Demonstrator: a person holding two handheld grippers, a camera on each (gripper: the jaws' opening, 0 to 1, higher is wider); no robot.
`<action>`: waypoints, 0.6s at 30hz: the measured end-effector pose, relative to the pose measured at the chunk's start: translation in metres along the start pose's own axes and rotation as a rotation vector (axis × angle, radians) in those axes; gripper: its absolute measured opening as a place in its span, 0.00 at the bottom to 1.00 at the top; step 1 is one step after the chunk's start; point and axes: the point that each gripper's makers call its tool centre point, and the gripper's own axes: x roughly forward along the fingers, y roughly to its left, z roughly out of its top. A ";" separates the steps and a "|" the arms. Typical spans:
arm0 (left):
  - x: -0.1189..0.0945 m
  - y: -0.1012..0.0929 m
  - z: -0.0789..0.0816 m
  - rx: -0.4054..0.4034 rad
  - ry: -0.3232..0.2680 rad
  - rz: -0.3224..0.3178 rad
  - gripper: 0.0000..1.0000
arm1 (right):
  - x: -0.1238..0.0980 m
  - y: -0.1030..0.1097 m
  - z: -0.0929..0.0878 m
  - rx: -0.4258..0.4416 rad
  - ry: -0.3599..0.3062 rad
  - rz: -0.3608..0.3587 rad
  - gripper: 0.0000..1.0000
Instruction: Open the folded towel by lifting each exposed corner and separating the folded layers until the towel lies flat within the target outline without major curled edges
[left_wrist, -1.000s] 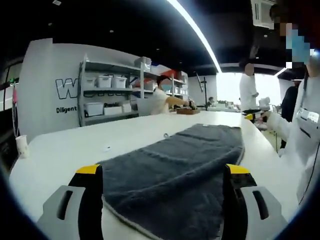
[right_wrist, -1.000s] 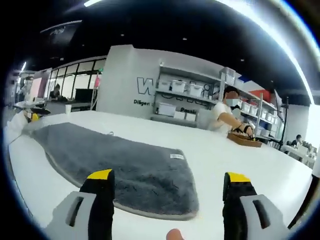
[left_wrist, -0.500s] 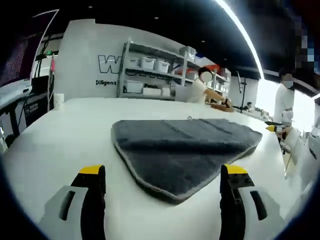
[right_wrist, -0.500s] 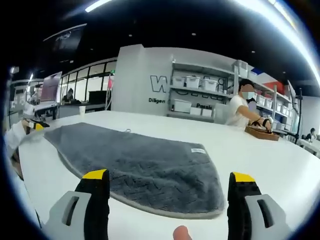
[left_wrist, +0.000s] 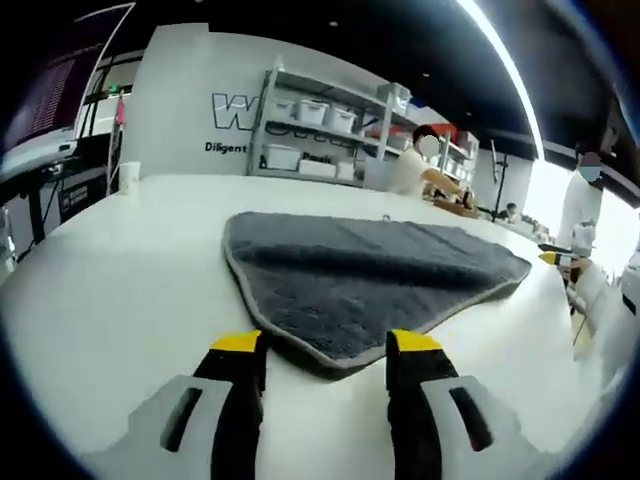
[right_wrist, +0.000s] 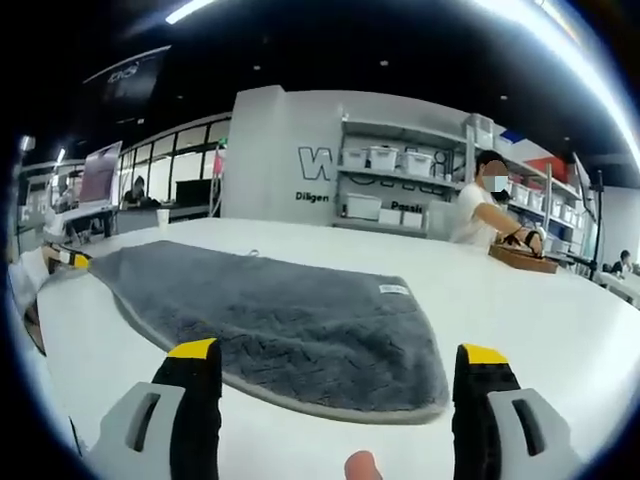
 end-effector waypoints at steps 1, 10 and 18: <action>-0.001 0.001 -0.001 0.006 0.010 0.008 0.28 | 0.000 0.000 -0.001 0.003 0.004 0.000 0.96; -0.010 0.003 -0.007 -0.029 0.056 0.017 0.02 | 0.000 -0.001 -0.006 0.013 0.011 0.004 0.93; -0.026 0.003 -0.016 -0.088 0.083 0.031 0.02 | 0.000 -0.006 -0.010 0.011 0.028 -0.009 0.92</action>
